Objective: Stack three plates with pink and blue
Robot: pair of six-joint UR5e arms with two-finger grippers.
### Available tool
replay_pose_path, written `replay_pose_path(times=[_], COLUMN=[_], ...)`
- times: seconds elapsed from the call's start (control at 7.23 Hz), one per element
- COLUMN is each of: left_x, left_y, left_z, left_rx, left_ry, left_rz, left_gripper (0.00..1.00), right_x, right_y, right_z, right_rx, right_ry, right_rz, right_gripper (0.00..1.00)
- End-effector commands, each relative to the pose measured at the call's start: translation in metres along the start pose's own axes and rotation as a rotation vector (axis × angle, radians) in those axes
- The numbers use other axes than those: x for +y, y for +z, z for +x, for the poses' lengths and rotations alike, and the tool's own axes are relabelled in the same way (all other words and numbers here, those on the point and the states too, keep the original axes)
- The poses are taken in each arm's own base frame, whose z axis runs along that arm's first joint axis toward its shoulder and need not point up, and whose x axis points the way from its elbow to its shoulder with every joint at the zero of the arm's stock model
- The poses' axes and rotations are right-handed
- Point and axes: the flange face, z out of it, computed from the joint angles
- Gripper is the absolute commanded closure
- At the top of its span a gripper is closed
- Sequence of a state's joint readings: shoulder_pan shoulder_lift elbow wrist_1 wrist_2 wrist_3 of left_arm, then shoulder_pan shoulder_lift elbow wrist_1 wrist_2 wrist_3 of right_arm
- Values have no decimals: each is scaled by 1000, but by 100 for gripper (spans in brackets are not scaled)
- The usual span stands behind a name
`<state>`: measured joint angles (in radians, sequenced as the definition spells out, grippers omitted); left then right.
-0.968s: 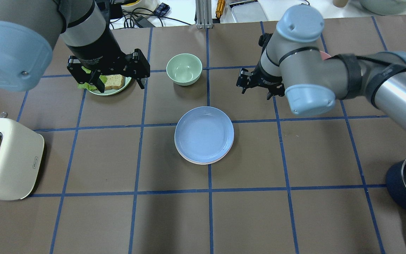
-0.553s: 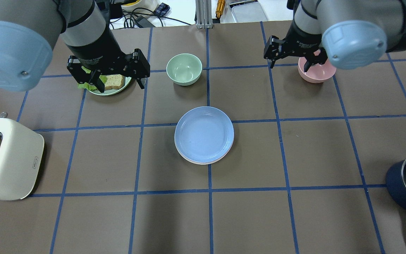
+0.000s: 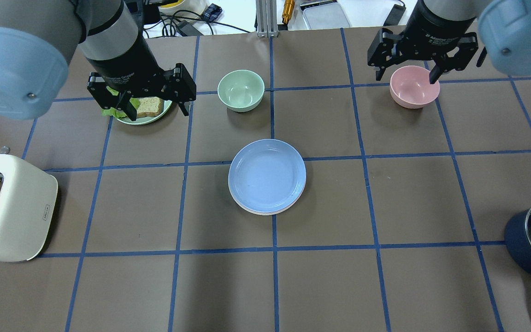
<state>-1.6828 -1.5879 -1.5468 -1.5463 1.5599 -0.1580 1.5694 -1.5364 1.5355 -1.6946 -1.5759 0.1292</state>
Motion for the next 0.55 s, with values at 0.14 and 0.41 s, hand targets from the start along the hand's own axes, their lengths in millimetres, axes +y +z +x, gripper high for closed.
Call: replay_pose_path(times=[0.14,0.41], left_x=[-1,-1], left_y=[0,-1], left_z=[0,-1], left_rx=[1,0], left_ry=[-2,-2], left_rz=[1,2], left_gripper=[0,0], right_x=[3,4], right_y=[-4,2], right_z=[-1,-1], right_rx=[-7,-4], right_ry=[-2,-2], right_rz=[-1,-12], right_gripper=[0,0])
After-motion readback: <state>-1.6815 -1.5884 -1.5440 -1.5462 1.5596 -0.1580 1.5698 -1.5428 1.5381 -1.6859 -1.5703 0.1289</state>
